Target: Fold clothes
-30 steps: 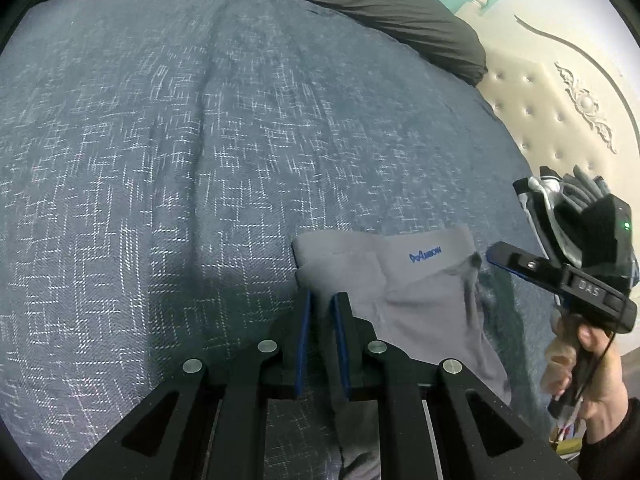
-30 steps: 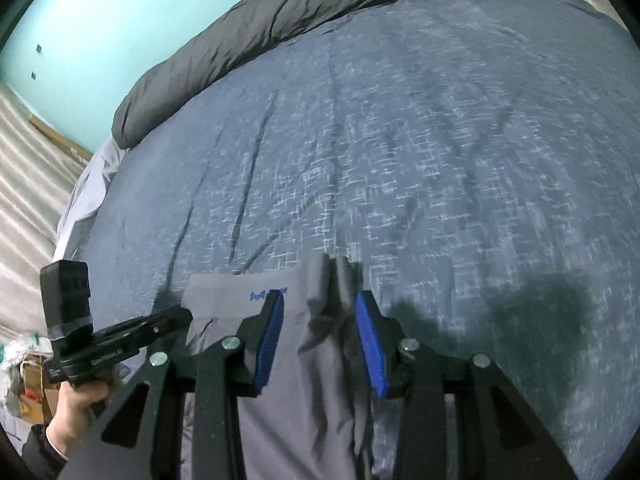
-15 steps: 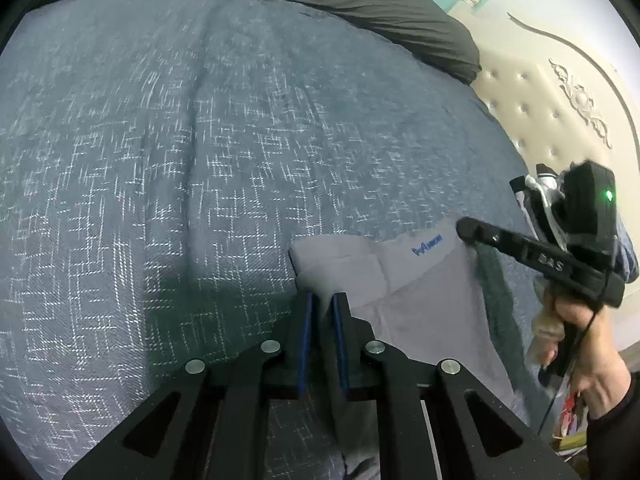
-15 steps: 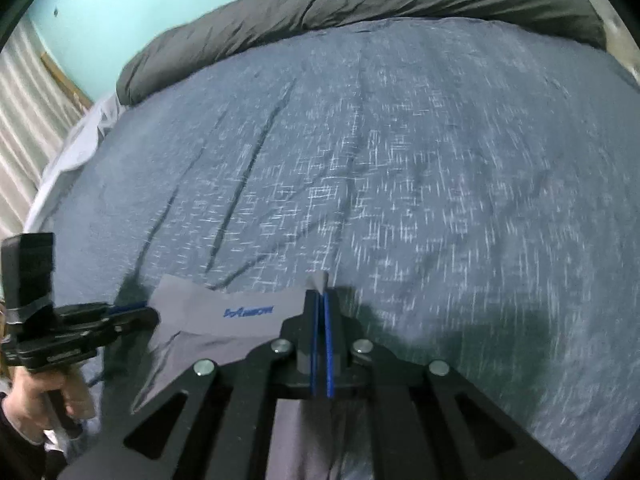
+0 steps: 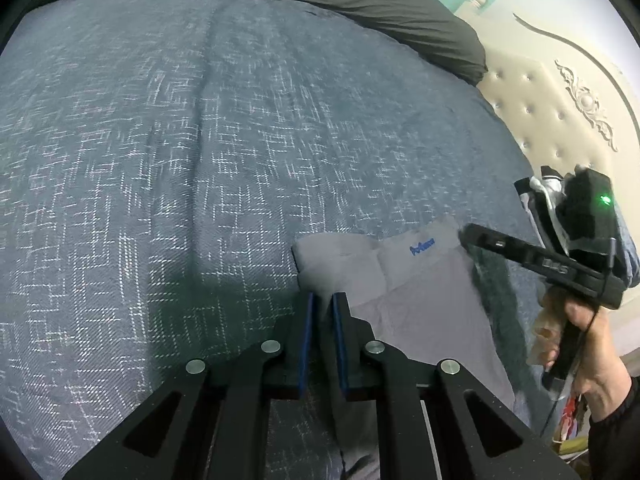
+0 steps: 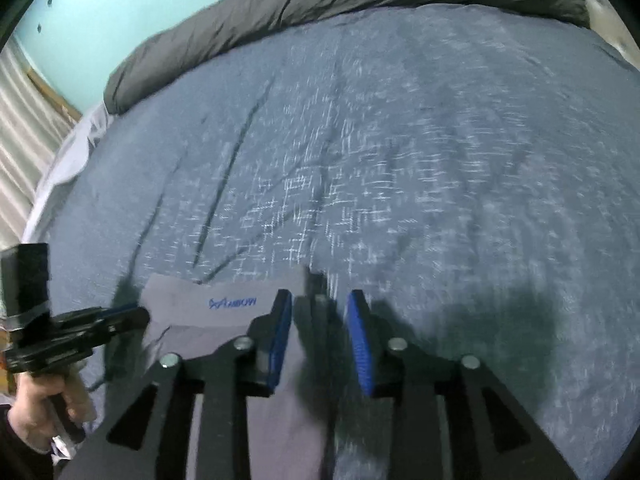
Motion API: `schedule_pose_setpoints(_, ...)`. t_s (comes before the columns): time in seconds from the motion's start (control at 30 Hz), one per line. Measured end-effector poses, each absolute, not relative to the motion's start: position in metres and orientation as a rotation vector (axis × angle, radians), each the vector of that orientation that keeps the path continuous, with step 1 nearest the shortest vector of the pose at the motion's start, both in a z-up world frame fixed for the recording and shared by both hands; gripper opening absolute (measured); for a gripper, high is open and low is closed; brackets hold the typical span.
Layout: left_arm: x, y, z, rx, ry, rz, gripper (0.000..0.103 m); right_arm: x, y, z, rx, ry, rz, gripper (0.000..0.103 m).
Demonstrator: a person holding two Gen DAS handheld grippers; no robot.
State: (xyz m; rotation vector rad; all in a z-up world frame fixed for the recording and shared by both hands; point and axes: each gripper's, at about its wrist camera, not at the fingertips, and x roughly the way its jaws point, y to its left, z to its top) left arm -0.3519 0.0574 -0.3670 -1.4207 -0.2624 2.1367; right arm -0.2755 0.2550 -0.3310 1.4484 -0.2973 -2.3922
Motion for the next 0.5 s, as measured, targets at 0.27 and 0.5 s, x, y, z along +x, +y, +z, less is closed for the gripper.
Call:
schedule_pose_setpoints(0.27,-0.336,0.045,-0.358,-1.412,-0.26,2.142,0.011,-0.185,0.298,-0.333,1.532,-0.379,-2.281,0.03)
schedule_pose_setpoints(0.5,-0.317,0.046,-0.353,-1.422,-0.241,2.137,0.012,-0.139,0.309,-0.34,1.584,-0.405,-2.236,0.022)
